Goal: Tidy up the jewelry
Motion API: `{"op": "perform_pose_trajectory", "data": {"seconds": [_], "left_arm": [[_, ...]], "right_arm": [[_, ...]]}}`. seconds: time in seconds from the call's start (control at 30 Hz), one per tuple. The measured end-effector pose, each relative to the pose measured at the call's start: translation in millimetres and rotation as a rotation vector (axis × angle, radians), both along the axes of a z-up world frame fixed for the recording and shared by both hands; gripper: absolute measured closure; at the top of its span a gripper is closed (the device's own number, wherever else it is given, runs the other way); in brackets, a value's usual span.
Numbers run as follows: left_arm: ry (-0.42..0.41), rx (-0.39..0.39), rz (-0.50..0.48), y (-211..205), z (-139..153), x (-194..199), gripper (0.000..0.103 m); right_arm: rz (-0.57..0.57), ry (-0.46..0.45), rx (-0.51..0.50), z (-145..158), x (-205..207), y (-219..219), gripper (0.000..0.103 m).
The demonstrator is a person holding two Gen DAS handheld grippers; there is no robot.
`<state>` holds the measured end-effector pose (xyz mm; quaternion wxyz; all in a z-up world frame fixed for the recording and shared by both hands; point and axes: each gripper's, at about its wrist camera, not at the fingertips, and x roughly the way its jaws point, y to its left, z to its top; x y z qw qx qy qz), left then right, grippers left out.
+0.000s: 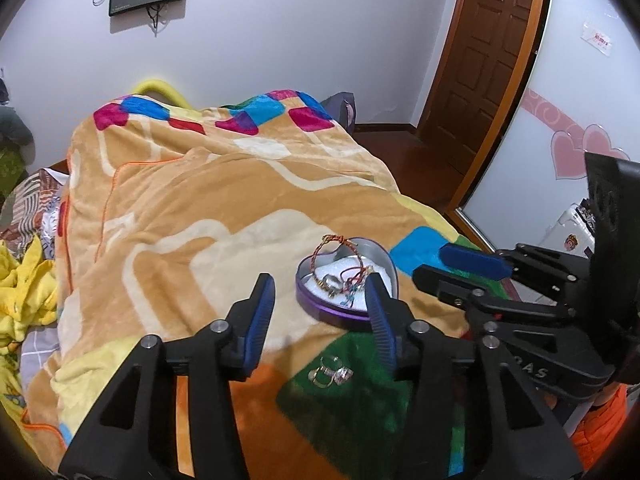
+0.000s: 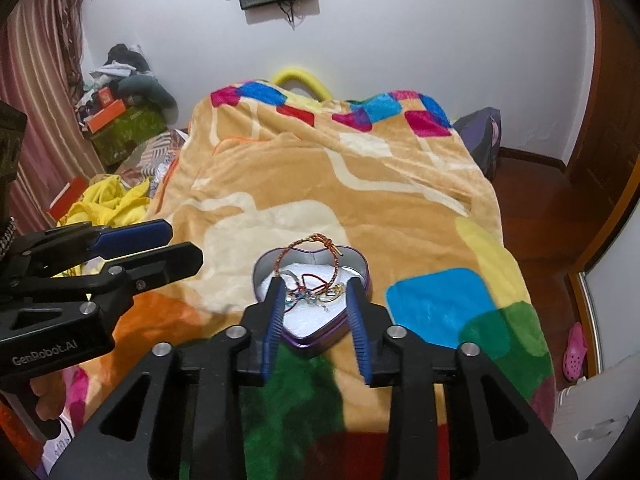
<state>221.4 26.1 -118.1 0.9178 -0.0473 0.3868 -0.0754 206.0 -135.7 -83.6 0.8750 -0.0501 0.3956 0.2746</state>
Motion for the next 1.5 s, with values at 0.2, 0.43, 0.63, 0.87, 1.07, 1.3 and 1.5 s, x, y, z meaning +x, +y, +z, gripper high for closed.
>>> {"op": "perform_pose_trajectory", "data": {"seconds": [0.2, 0.43, 0.63, 0.87, 1.07, 1.3, 1.5], "left_arm": [[0.023, 0.010, 0.020, 13, -4, -18, 0.056], [0.073, 0.002, 0.042, 28, -24, -34, 0.056], [0.106, -0.003, 0.035, 32, -39, -41, 0.056], [0.130, -0.004, 0.013, 29, -55, -46, 0.056], [0.144, -0.001, -0.001, 25, -64, -45, 0.061], [0.177, -0.044, -0.022, 19, -72, -34, 0.076], [0.216, -0.079, -0.040, 9, -81, -18, 0.085]], "right_arm": [[0.025, 0.000, -0.005, -2, -15, 7, 0.070], [0.056, 0.048, -0.035, -26, -29, 22, 0.070], [0.064, 0.090, -0.054, -46, -32, 34, 0.070], [0.070, 0.156, -0.059, -69, -27, 44, 0.070], [0.099, 0.180, -0.051, -78, -26, 50, 0.072], [0.130, 0.168, -0.034, -76, -28, 47, 0.092], [0.094, 0.132, -0.021, -68, -28, 32, 0.092]]}}
